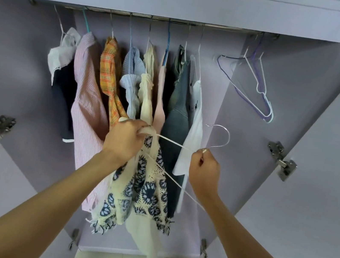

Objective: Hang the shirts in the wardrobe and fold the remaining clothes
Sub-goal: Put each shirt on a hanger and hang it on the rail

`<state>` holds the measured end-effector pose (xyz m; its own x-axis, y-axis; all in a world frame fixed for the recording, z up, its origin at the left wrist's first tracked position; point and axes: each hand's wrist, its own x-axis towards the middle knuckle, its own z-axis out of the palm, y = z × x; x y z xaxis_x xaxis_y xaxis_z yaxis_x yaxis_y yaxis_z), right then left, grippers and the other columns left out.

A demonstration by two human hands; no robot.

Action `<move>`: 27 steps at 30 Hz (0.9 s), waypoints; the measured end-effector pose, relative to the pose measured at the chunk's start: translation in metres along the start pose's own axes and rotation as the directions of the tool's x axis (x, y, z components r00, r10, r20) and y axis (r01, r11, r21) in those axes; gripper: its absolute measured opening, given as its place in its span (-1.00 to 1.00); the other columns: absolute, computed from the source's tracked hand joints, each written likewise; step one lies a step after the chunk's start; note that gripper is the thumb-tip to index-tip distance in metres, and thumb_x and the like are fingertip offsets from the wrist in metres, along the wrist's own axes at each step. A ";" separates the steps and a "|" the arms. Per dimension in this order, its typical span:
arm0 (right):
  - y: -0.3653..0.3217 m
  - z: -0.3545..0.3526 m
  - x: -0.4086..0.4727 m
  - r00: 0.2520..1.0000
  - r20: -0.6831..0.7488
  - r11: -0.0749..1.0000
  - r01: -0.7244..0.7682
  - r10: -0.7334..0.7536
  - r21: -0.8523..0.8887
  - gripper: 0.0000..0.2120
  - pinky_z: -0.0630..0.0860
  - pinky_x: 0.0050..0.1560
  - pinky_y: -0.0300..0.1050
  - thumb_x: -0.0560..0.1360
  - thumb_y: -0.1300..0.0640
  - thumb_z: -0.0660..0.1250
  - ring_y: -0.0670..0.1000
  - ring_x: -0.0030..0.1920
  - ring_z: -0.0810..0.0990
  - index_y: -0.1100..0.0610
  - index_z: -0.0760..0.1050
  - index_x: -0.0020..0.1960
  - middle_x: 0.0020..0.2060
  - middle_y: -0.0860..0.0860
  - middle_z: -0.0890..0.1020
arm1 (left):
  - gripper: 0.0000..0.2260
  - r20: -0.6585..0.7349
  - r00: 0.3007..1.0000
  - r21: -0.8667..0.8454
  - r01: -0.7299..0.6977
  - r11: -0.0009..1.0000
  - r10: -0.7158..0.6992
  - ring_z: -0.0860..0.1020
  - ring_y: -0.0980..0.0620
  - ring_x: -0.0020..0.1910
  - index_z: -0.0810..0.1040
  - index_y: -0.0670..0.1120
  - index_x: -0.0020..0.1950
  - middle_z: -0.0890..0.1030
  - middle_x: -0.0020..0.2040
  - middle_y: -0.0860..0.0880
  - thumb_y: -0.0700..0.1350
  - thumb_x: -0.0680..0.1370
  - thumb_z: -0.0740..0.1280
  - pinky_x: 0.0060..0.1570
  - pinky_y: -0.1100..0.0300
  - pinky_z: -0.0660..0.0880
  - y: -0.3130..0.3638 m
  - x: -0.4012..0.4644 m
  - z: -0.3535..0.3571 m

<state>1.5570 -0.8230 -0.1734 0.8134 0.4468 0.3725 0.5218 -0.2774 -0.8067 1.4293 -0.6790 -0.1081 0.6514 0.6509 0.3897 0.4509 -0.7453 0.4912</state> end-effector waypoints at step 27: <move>-0.005 -0.008 0.002 0.774 0.630 0.861 -0.281 -0.057 0.423 -0.59 0.41 -0.23 -0.12 0.53 0.46 0.03 0.06 -0.41 0.42 0.25 0.59 -0.26 -0.48 0.17 0.47 | -0.88 0.590 0.803 0.061 -0.152 0.986 0.087 0.42 0.19 -0.17 0.55 -0.11 0.00 0.46 -0.19 0.15 -0.28 0.51 0.32 -0.21 0.43 0.27 -0.065 -0.006 -0.030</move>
<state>1.5580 -0.8273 -0.1647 0.4379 0.8979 0.0454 0.1123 -0.0045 -0.9937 1.3773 -0.6300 -0.1189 0.9222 0.3723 -0.1041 0.3830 -0.8431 0.3774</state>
